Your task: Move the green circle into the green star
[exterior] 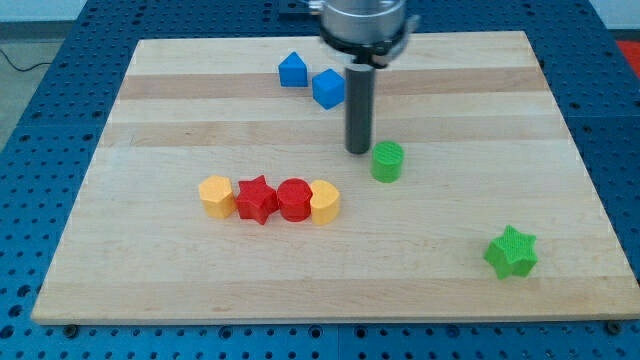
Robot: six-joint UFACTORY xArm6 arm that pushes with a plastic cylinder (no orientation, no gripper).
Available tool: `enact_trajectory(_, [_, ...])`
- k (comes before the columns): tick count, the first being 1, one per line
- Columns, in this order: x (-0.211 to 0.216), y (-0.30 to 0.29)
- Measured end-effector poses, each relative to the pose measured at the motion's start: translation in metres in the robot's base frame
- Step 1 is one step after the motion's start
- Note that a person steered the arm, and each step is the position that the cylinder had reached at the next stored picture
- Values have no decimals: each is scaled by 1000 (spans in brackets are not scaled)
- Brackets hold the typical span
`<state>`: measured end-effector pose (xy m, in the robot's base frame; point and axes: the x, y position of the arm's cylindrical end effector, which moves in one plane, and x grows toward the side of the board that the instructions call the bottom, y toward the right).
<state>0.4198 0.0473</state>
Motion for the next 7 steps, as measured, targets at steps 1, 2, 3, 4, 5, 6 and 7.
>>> enact_trajectory(1, [31, 48])
enact_trajectory(2, [43, 65])
enact_trajectory(3, [32, 47])
enact_trajectory(4, [47, 42])
enact_trajectory(5, [74, 62])
enact_trajectory(6, [80, 85])
enact_trajectory(7, [80, 92])
